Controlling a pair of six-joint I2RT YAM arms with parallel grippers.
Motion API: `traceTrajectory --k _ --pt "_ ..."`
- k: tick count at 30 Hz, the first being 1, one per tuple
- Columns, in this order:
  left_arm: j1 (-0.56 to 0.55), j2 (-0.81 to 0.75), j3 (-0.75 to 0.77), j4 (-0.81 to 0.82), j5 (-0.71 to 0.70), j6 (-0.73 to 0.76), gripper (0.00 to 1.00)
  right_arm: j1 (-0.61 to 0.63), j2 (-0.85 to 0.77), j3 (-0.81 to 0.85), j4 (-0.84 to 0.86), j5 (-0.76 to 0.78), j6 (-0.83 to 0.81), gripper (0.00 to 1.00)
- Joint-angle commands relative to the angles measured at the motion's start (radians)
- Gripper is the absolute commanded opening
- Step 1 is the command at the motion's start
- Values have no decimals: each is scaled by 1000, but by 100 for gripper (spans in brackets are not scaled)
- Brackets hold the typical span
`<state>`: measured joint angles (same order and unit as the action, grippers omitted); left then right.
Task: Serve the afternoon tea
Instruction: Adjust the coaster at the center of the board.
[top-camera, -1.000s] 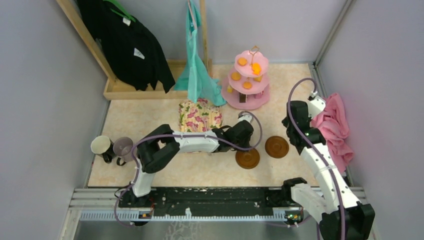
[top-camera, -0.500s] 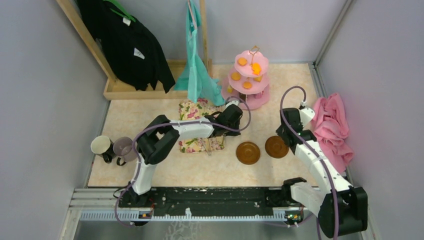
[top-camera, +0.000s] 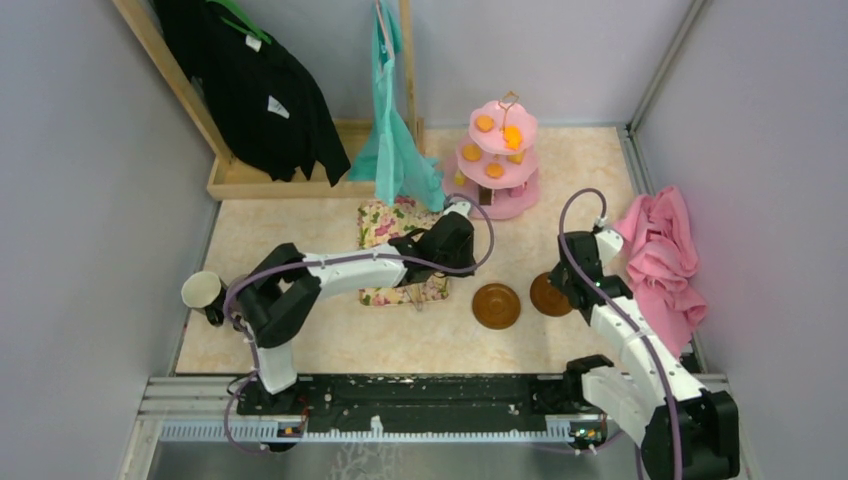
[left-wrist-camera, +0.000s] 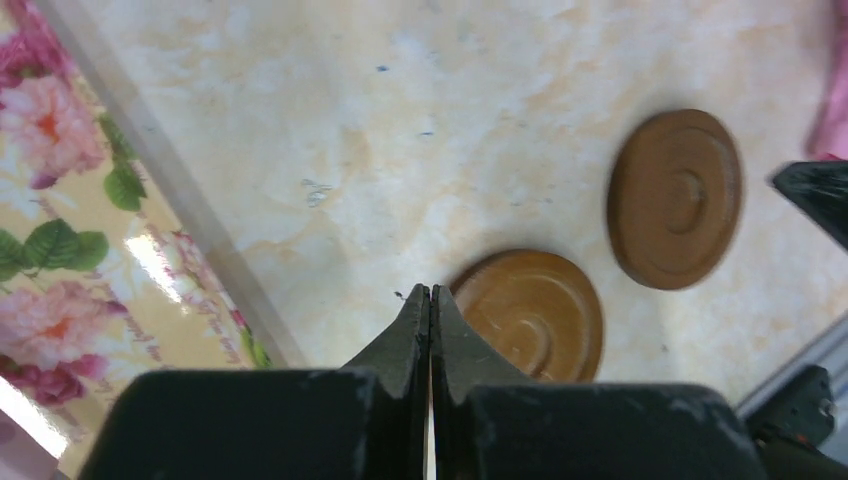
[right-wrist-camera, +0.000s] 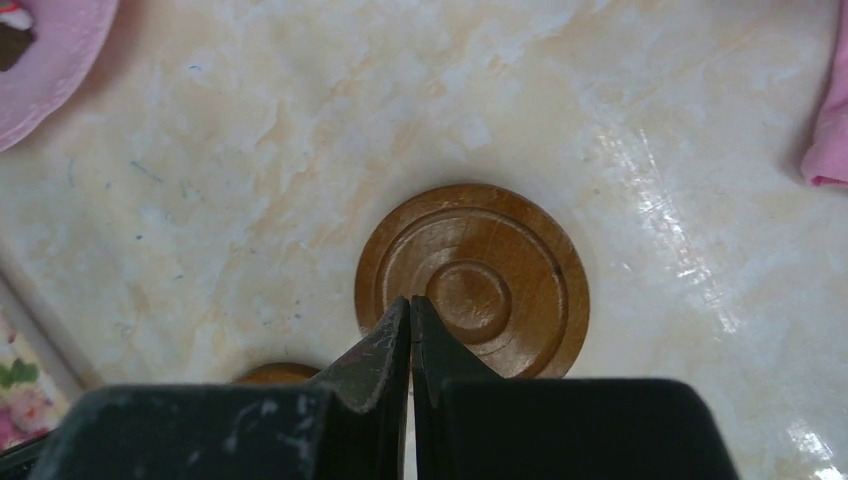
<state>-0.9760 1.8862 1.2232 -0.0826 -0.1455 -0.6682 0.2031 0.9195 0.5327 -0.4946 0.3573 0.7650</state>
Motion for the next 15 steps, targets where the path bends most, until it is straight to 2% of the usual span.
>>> traceTrajectory --k 1,3,6,10,13,15 --pt "-40 -124 -62 121 -35 121 3 64 -78 30 34 -21 -42 3" --pt "-43 -183 -100 158 -63 147 14 87 -86 41 29 -43 -61 4" --pt "-44 -293 -168 195 -136 171 35 143 -75 50 26 -50 -76 5" --pt "-44 -442 -257 225 -250 199 58 288 -11 72 30 -13 -76 7" --pt "-44 -537 -300 226 -300 230 70 376 48 98 27 11 -64 9" --pt "-44 -586 -317 196 -354 232 75 411 77 102 40 8 -56 11"
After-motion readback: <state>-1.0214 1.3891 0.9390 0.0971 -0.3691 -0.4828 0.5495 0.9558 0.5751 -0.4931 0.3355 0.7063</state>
